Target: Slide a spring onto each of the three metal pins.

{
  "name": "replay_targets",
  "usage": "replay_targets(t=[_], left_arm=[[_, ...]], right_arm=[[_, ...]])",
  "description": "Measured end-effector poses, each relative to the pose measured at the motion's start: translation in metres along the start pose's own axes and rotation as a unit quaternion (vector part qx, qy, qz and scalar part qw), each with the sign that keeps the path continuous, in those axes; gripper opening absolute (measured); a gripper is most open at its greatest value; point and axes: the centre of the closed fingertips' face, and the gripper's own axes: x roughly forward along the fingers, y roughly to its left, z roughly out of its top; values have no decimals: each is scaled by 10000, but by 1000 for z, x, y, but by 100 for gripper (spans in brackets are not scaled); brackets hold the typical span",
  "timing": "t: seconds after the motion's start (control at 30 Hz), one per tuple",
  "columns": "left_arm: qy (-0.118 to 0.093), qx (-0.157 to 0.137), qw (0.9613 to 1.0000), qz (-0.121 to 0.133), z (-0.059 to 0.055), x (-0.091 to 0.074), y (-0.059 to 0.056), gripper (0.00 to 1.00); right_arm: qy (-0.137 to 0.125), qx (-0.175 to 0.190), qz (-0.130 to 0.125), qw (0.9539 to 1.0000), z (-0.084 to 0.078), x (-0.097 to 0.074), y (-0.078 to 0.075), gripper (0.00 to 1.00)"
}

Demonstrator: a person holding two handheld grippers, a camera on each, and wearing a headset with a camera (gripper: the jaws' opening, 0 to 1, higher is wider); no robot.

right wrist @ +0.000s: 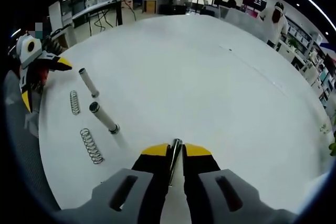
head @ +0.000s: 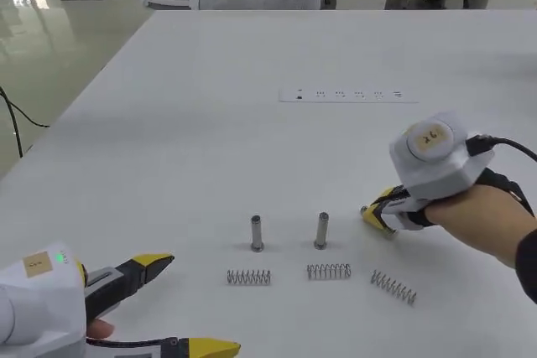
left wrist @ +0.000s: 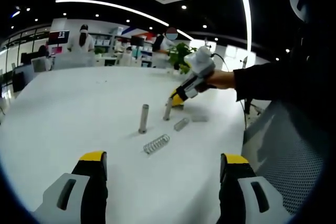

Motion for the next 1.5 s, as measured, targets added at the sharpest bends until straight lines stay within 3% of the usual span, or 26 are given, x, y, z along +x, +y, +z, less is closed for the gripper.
replay_targets(t=[0.23,0.37,0.7,0.8,1.1,1.5], left_arm=[[11,-5,10000,2,-1,1,0,86],[7,-17,10000,6,0,1,0,86],[23,-3,10000,-3,0,2,-2,85],[30,16,10000,-9,0,2,-2,85],[13,13,10000,-12,0,2,-1,85],[-1,21,10000,-16,1,1,0,85]], right_arm=[[94,86,-18,9999,-1,5,0,7],[116,483,48,9988,-1,6,-1,6],[173,588,3,9981,-2,2,2,5],[116,760,52,9970,-2,-3,5,5],[-23,723,14,9974,1,-24,11,5],[-142,671,-49,9976,1,-39,11,5]])
